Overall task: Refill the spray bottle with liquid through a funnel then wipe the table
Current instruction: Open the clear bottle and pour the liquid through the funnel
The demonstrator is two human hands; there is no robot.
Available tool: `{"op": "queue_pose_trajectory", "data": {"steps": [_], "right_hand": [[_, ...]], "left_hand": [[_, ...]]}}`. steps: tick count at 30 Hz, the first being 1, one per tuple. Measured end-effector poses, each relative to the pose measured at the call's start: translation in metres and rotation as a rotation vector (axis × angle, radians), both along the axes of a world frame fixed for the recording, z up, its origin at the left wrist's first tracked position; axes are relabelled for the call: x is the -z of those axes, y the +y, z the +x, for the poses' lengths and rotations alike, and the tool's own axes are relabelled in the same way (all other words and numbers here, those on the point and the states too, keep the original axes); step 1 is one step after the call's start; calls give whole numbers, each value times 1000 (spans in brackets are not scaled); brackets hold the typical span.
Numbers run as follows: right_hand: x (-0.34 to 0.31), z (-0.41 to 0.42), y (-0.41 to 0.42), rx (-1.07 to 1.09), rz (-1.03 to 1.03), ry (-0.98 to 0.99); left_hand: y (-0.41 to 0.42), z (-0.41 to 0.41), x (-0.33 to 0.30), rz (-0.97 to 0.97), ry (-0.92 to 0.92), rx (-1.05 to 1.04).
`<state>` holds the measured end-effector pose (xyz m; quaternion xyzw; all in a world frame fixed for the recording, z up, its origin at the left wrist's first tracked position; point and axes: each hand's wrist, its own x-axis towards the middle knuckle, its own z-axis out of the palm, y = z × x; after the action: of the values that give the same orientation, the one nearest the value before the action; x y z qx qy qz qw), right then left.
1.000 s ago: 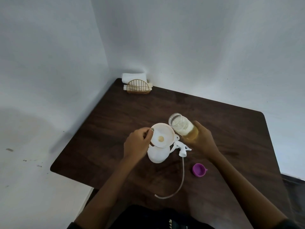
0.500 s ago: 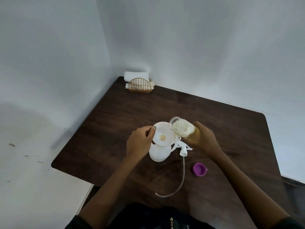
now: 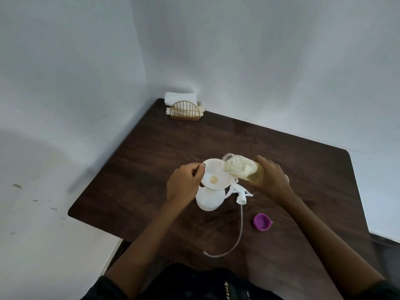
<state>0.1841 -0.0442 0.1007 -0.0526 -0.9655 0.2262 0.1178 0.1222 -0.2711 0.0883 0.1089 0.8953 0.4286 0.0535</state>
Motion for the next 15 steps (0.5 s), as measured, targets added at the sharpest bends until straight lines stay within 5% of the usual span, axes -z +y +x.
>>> {"op": "queue_pose_trajectory", "data": {"steps": [15], "right_hand": [[-5, -1, 4, -55, 79, 14]], "left_hand": [[0, 0, -1, -3, 2, -10]]}}
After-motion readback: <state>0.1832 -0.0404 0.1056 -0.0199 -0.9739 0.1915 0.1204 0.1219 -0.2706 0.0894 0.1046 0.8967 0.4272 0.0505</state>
